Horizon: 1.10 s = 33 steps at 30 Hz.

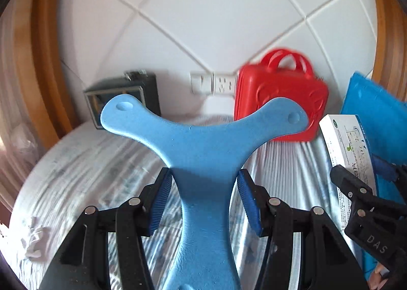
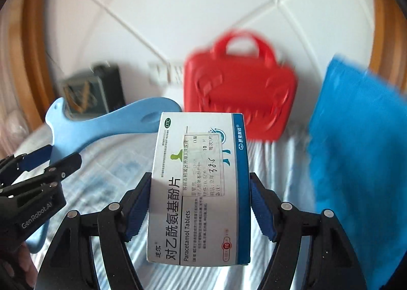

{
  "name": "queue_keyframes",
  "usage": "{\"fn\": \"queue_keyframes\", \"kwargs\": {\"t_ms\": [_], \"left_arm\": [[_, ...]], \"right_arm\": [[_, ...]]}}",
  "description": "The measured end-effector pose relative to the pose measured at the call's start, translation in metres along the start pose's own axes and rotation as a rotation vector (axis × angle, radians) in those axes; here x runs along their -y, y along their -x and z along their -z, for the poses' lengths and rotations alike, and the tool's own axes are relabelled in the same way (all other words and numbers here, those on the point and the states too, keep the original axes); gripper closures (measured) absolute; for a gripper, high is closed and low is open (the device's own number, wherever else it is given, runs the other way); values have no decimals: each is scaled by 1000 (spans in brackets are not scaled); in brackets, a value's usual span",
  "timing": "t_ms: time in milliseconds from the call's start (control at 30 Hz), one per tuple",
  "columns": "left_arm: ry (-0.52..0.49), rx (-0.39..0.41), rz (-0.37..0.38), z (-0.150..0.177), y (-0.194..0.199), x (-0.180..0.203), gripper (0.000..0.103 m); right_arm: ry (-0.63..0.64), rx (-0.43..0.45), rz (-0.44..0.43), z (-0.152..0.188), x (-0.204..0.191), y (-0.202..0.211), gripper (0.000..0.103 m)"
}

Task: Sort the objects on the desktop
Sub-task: 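Lift the blue piece and paracetamol box and carry them toward the crate, then lower both items into the crate and open both grippers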

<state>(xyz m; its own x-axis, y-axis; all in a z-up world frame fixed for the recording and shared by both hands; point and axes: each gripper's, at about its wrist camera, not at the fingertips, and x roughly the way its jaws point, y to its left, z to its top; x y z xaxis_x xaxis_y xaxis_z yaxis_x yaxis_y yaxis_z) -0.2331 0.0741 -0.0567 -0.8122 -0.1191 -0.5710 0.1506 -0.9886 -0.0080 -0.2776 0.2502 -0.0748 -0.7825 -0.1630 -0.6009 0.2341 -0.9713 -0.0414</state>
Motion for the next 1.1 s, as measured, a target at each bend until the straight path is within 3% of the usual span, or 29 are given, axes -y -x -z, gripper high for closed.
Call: {"fn": "queue_keyframes", "kwargs": {"t_ms": [167, 200, 300, 433, 600, 767, 900, 1000, 1033, 1100], "left_arm": [[39, 95, -64, -4, 97, 7, 50], [45, 107, -66, -4, 108, 8, 50], [42, 145, -58, -4, 147, 20, 50], [-1, 197, 25, -8, 187, 46, 50], [-45, 222, 137, -9, 215, 86, 50], [-118, 214, 246, -10, 232, 155, 50], [-164, 223, 319, -14, 246, 231, 50], [-172, 237, 355, -15, 253, 290, 50], [-171, 234, 364, -15, 254, 307, 50], [-171, 218, 385, -18, 253, 346, 50]], "right_arm": [[10, 131, -30, -12, 2, 86, 31], [-24, 150, 33, -14, 5, 104, 31], [-16, 208, 29, -16, 13, 154, 31], [-39, 262, 79, -10, 26, 208, 31], [-81, 295, 224, 4, 55, 270, 31], [-140, 304, 332, 19, 104, 313, 31], [-189, 319, 415, 29, 169, 341, 31], [-195, 311, 437, 37, 220, 355, 31], [-149, 320, 355, 39, 230, 362, 31], [-127, 300, 366, 37, 265, 361, 31]]}}
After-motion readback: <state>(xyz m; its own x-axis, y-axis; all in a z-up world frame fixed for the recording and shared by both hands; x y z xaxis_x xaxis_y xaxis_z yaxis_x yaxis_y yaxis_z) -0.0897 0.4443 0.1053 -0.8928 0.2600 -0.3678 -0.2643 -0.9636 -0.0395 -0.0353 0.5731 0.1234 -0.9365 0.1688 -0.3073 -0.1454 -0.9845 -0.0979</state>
